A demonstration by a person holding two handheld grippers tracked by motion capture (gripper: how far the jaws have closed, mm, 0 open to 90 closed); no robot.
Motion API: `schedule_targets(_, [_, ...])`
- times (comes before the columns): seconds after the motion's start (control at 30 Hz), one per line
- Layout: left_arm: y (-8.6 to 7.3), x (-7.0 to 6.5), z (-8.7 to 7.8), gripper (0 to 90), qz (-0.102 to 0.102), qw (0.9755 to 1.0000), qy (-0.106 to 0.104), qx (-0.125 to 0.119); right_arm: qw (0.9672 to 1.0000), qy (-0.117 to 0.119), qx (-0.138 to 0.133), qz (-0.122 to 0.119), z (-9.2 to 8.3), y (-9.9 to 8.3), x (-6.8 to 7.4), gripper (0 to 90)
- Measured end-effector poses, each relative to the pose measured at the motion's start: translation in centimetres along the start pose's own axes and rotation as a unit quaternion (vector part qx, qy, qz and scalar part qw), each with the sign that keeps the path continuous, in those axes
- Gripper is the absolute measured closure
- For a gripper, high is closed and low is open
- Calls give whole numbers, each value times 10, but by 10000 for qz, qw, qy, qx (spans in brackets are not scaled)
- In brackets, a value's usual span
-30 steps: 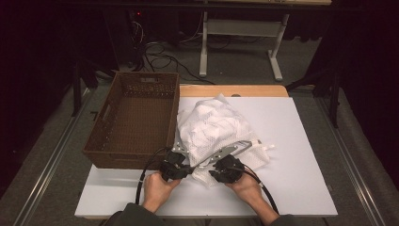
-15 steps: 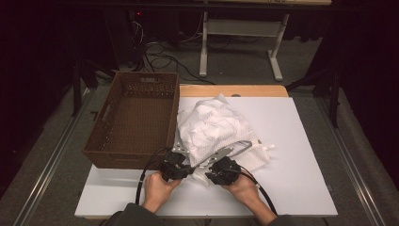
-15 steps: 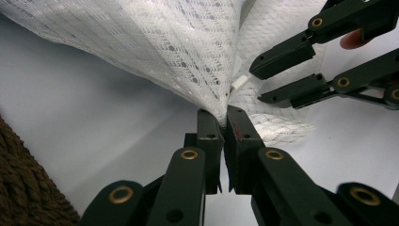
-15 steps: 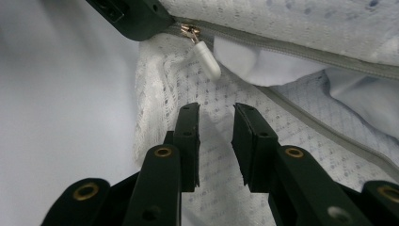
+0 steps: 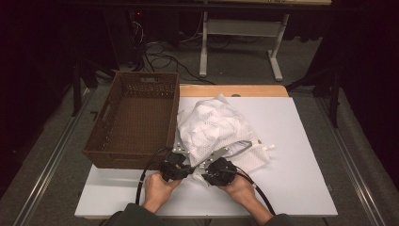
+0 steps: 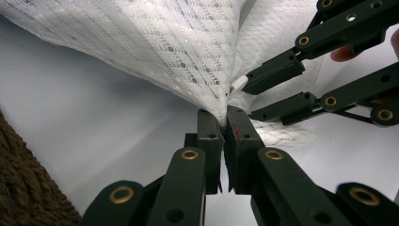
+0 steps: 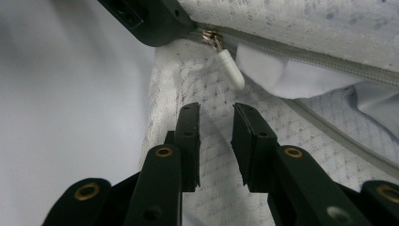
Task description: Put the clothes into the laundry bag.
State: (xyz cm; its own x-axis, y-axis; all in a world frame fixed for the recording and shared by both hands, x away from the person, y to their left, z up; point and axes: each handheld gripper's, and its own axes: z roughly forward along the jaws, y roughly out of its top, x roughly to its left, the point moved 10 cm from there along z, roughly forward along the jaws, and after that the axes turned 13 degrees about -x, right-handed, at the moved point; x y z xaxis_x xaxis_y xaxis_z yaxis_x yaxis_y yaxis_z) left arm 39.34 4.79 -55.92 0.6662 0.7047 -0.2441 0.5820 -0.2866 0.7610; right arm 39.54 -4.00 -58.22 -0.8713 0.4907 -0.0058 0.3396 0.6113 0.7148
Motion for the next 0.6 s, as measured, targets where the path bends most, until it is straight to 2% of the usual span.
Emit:
schedule_targets(0.2, [-1, 0, 0, 852, -7, 10000, -22, 40, 10000, -27, -54, 25, 1, 3, 0, 727])
schedule_targets(0.37, [-1, -1, 0, 851, 81, 9999, 27, 72, 9999, -60, -95, 76, 2, 8, -1, 728])
schedule_targets(0.6, [-1, 0, 0, 851, 54, 10000, 29, 55, 9999, -53, -101, -9, 6, 15, 0, 734])
